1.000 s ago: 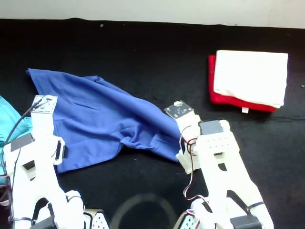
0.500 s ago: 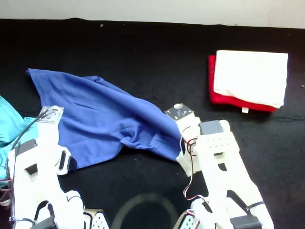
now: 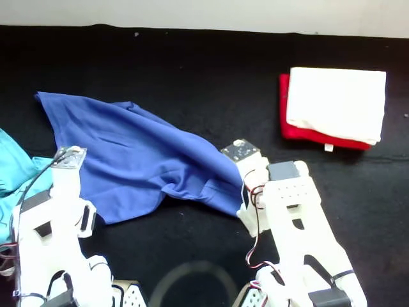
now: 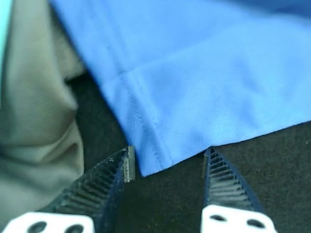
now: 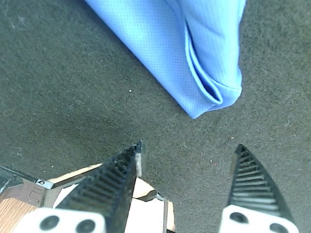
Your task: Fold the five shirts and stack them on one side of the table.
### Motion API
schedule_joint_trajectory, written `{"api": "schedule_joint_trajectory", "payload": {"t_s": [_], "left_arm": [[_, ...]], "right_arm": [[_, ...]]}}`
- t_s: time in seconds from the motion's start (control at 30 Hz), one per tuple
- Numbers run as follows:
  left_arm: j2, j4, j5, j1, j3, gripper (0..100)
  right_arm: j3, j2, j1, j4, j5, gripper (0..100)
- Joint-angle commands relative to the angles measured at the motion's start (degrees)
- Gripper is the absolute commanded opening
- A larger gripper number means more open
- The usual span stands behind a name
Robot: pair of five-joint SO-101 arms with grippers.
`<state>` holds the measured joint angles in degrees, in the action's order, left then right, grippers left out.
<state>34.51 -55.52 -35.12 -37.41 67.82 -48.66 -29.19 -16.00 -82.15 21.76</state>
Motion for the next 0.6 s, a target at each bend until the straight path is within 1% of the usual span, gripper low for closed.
{"api": "schedule_joint_trajectory", "payload": {"t_s": [0.0, 0.17, 0.3, 0.37, 0.43, 0.5, 0.57], "left_arm": [[-0.04, -0.53, 3.08, -0.66, -2.51, 23], [-1.98, -0.35, 3.87, -0.4, -2.51, 23], [-11.65, 2.29, 5.71, -0.31, -5.93, 23], [-17.19, 0.88, 6.24, -0.22, -10.07, 23], [-21.85, -2.37, 6.24, -0.22, -13.58, 23], [-24.4, -4.66, 6.15, 0.4, -15.69, 20], [-24.84, -5.71, 6.07, 1.45, -16.31, 14]], "right_arm": [[0.57, -0.57, 0.48, -0.4, 0.44, 27.1], [0.57, -0.57, 0.48, -0.4, 0.44, 27.1], [0.57, -0.57, 0.48, -0.4, 0.44, 27.1], [0.57, -0.57, 0.48, -0.4, 0.44, 27.1], [0.57, -0.57, 0.48, -0.4, 0.44, 27.1], [0.57, -0.57, 0.48, -0.31, 0.44, 27.1], [0.57, -0.57, 0.48, -0.31, 0.44, 27.1]]}}
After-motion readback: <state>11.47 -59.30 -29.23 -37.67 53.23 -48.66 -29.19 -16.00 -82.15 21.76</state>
